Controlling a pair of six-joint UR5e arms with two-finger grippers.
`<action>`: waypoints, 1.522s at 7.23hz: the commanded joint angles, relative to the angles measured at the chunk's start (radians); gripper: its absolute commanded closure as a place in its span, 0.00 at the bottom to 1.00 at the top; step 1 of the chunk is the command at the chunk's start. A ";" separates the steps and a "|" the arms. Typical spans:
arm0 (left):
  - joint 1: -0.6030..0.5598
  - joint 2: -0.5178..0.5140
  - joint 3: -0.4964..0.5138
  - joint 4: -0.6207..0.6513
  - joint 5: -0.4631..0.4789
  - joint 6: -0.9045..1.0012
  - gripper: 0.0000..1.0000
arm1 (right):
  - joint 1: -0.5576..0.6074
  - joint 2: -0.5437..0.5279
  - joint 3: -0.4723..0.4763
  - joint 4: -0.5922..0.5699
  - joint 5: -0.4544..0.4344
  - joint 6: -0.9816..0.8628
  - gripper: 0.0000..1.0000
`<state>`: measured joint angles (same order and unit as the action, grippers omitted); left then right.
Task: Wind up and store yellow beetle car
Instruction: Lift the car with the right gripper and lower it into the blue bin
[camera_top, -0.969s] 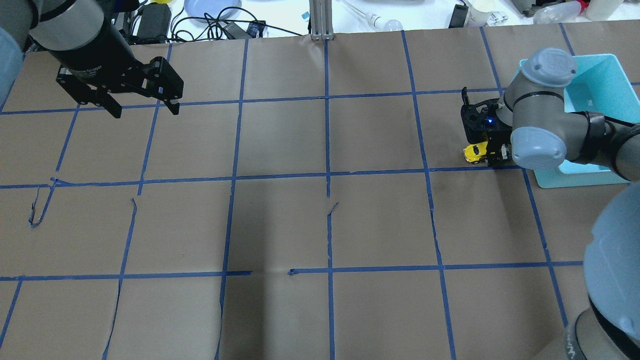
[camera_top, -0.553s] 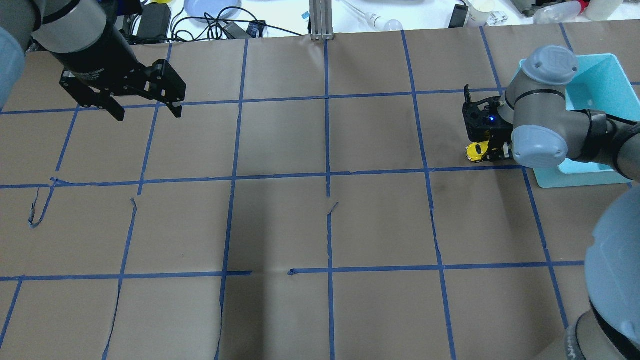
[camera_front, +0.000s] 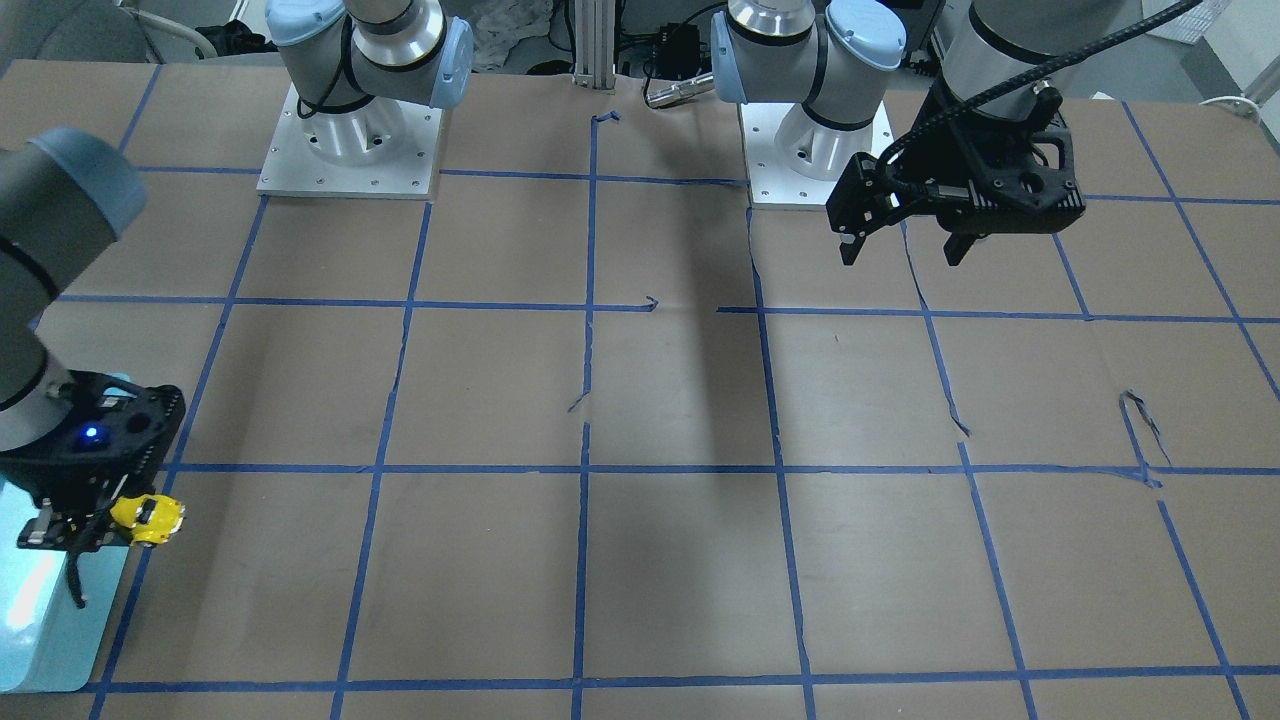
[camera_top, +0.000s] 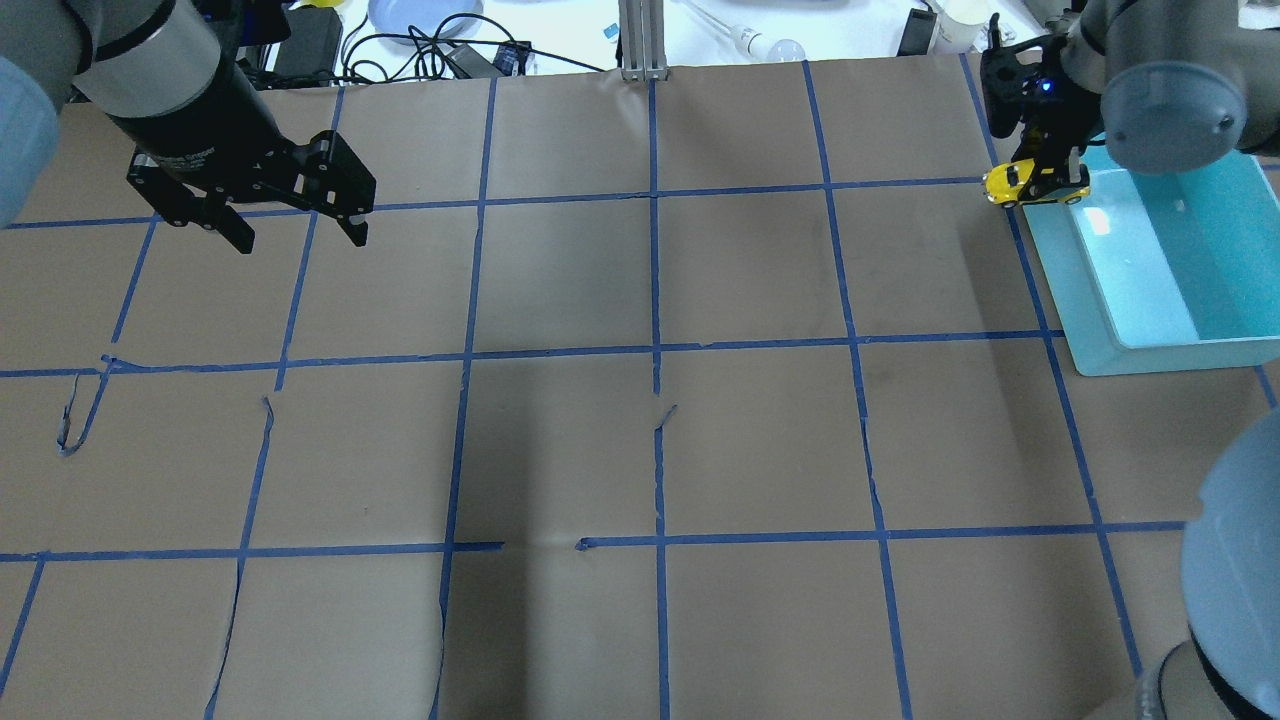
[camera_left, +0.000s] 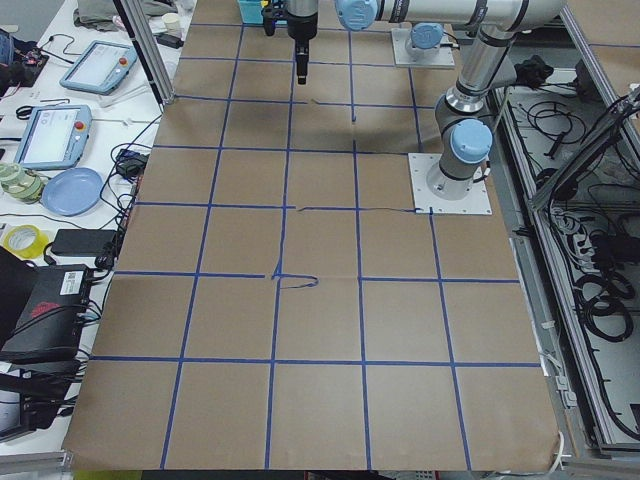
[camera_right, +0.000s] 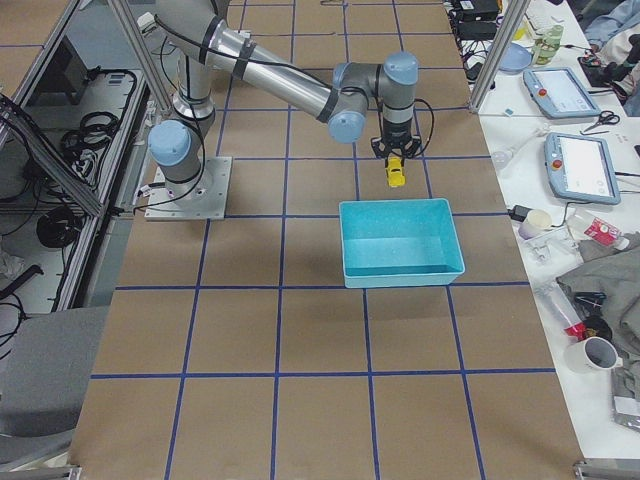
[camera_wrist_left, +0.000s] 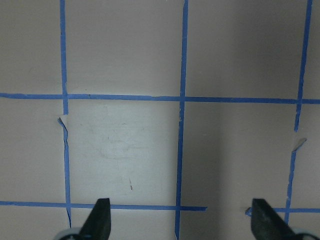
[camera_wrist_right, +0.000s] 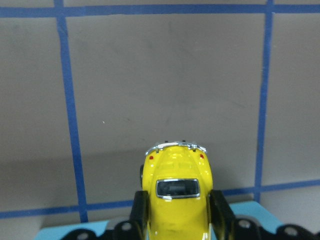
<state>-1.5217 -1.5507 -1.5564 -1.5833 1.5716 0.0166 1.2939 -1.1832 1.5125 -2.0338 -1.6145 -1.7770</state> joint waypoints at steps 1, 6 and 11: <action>0.000 0.003 0.006 0.002 -0.002 -0.001 0.00 | -0.112 0.045 -0.069 0.044 0.002 -0.145 1.00; 0.000 0.001 0.001 0.005 -0.002 -0.012 0.00 | -0.242 0.178 -0.017 -0.026 0.062 -0.343 1.00; 0.000 0.001 -0.002 0.003 0.005 -0.003 0.00 | -0.246 0.162 0.025 -0.120 0.079 -0.337 0.22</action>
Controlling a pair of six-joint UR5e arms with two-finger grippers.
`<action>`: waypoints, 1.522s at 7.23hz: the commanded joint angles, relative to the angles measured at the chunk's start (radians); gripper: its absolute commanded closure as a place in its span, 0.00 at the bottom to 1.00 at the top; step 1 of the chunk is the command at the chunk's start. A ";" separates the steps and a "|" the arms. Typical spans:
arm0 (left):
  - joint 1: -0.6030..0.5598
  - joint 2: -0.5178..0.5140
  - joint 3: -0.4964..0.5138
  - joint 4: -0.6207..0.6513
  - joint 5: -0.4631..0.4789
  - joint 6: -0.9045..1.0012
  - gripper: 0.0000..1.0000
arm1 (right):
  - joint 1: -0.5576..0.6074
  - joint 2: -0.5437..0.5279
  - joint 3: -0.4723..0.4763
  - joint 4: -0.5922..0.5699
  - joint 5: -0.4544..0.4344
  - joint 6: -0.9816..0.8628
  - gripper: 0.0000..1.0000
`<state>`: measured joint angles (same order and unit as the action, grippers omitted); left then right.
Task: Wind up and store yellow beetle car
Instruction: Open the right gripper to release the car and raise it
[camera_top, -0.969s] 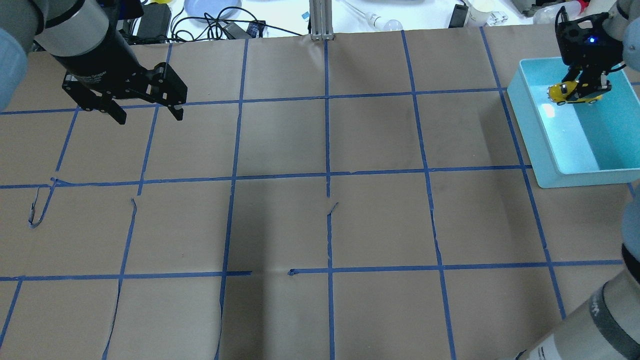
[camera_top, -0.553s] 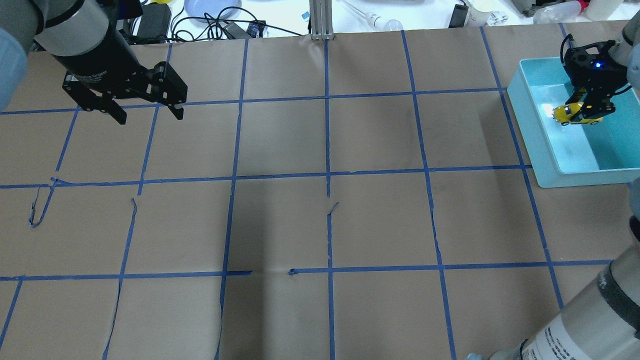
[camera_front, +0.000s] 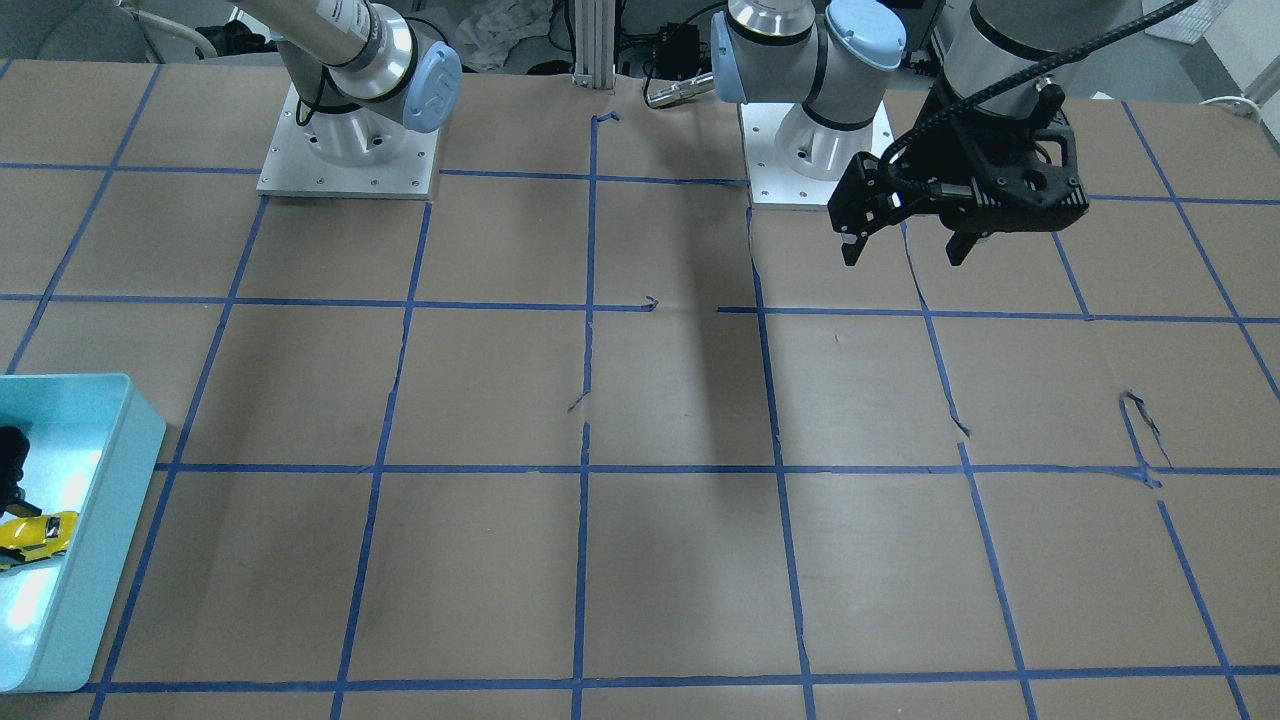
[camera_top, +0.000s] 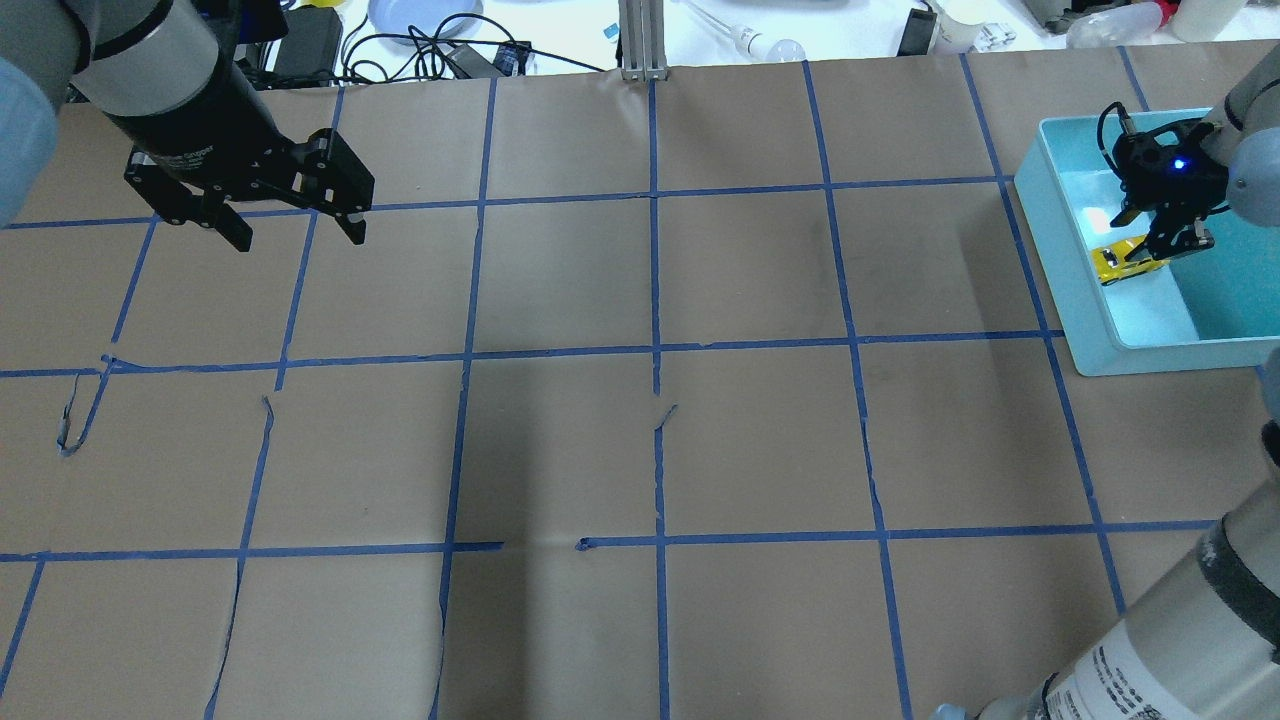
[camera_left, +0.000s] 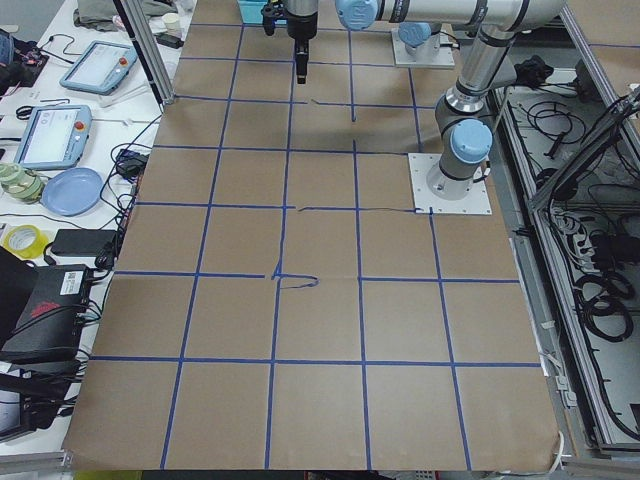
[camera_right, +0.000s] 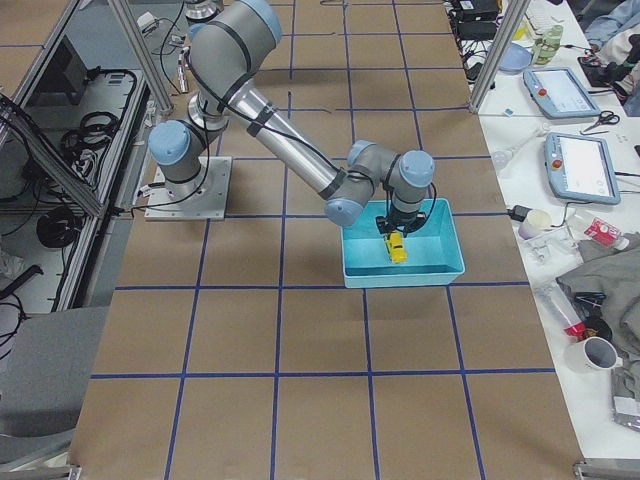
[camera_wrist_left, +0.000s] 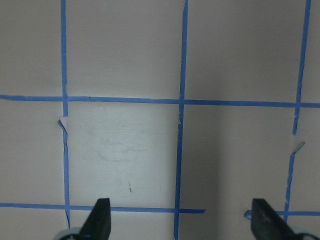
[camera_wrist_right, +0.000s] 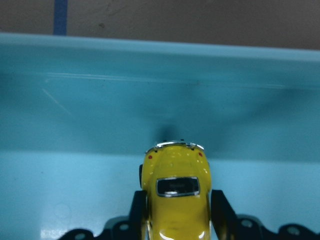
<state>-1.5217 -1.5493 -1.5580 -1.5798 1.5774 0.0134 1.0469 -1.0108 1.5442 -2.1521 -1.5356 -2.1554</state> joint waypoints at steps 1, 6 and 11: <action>0.000 0.000 0.000 0.000 0.003 0.002 0.00 | 0.001 -0.053 -0.009 0.018 -0.005 0.110 0.19; 0.000 0.000 0.000 0.000 0.006 0.003 0.00 | 0.382 -0.376 -0.012 0.316 -0.018 0.945 0.00; 0.000 0.000 0.000 0.000 0.003 0.030 0.00 | 0.611 -0.413 -0.013 0.317 -0.054 1.926 0.00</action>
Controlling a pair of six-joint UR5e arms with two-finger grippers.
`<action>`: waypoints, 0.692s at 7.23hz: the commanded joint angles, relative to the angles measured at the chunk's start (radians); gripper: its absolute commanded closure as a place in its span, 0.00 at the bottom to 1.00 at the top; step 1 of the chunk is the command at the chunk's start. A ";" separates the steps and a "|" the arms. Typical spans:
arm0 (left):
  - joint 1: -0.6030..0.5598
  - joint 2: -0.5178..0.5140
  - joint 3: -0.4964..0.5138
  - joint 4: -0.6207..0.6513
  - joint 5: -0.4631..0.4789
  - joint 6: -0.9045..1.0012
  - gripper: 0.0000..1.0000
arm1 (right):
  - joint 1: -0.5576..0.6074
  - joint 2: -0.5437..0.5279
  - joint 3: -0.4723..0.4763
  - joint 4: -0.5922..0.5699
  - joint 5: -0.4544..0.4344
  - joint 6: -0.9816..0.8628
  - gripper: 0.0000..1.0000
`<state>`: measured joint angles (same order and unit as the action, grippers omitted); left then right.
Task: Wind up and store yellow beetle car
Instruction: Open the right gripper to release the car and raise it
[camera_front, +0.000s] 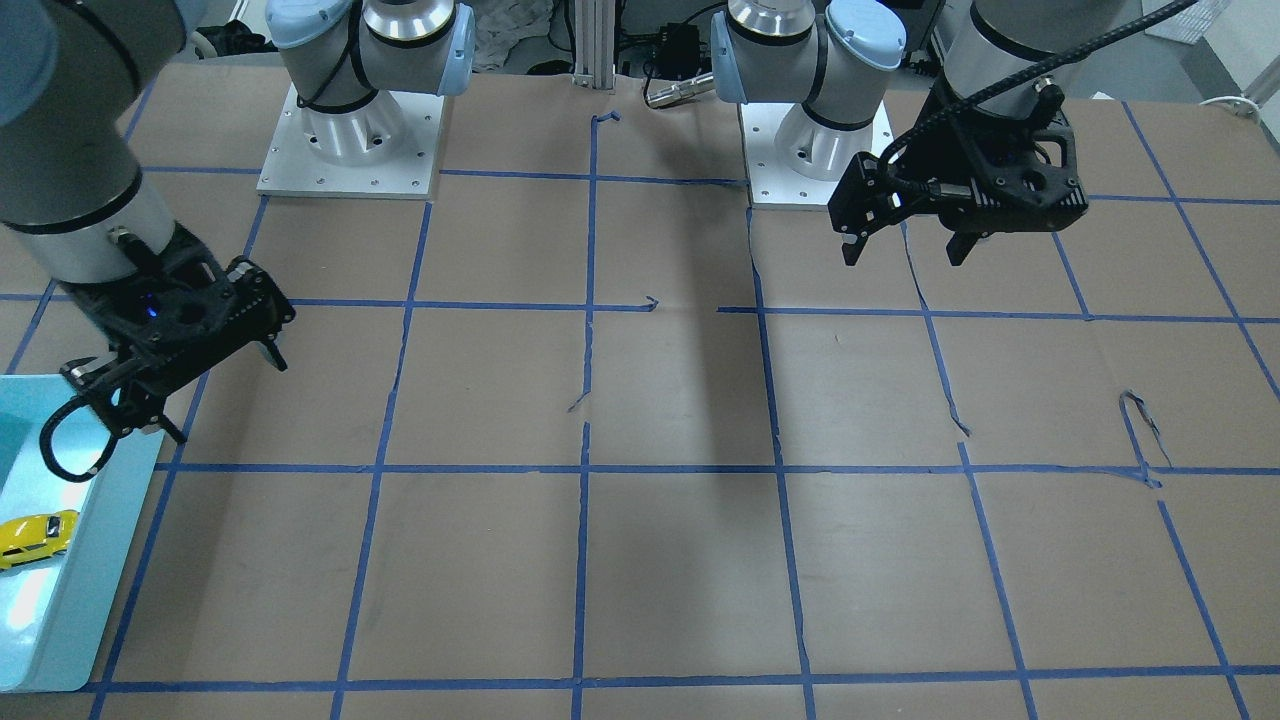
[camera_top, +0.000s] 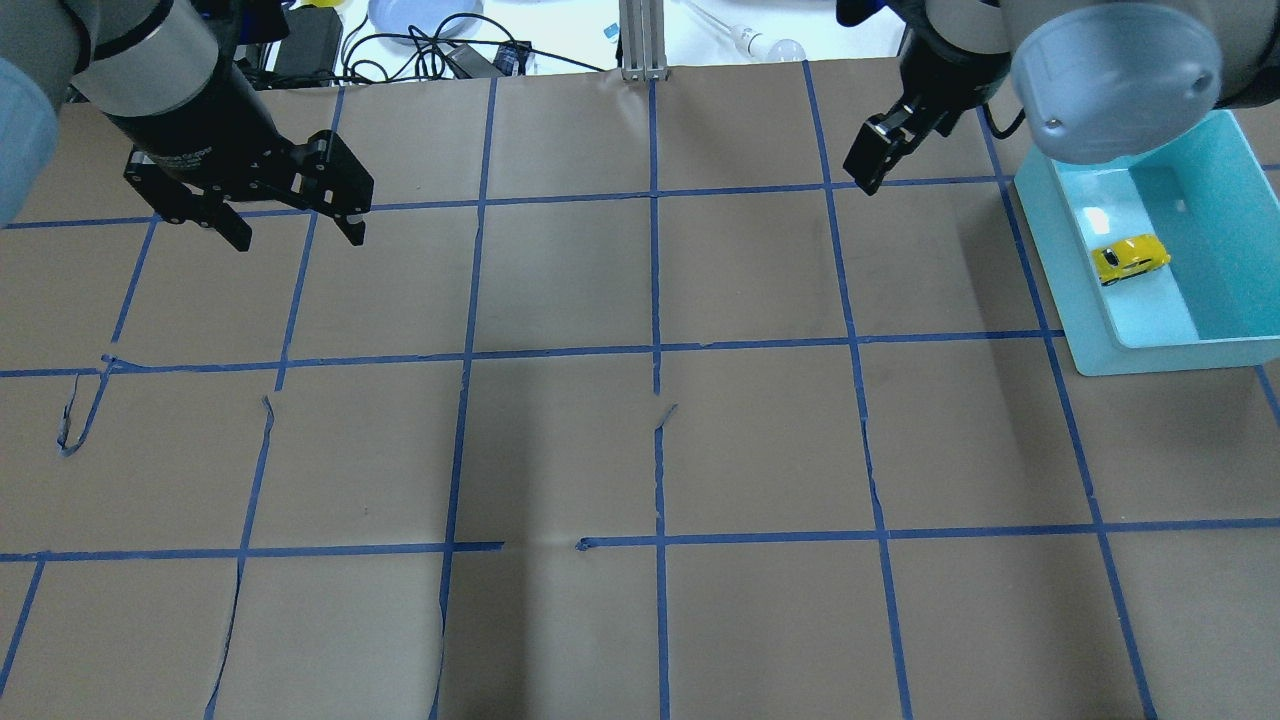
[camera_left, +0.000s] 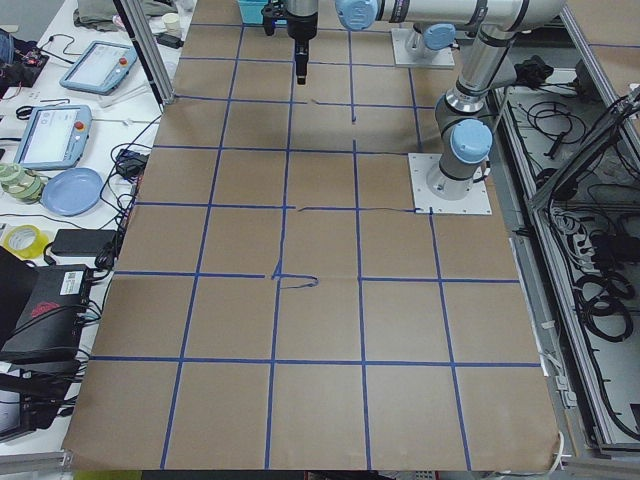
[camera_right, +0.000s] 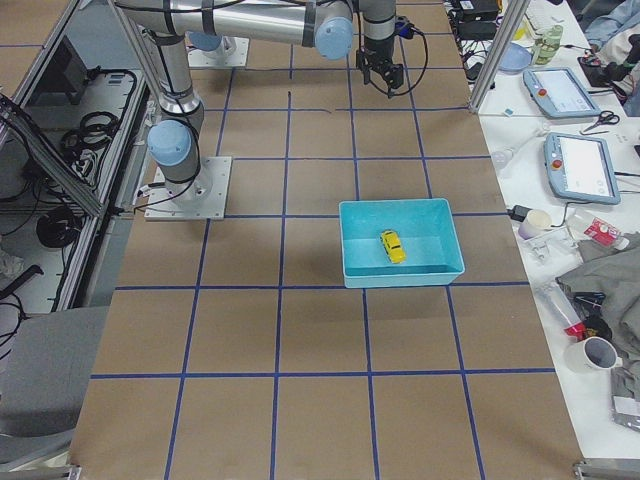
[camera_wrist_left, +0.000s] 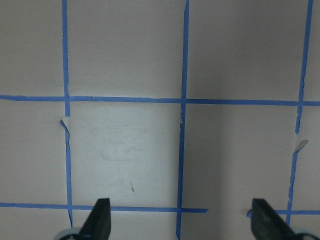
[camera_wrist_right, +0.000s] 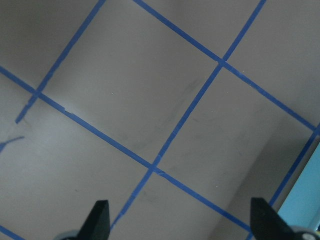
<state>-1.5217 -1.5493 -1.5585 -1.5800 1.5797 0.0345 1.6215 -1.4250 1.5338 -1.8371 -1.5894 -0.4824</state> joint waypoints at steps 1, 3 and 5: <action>0.000 0.000 0.000 0.000 0.002 0.008 0.00 | 0.029 0.001 -0.006 0.005 -0.001 0.391 0.00; 0.000 0.000 0.000 0.002 0.002 0.012 0.00 | 0.006 -0.012 -0.046 0.146 -0.017 0.503 0.00; 0.000 0.000 0.000 0.000 0.003 0.010 0.00 | 0.005 -0.015 -0.041 0.153 -0.014 0.533 0.00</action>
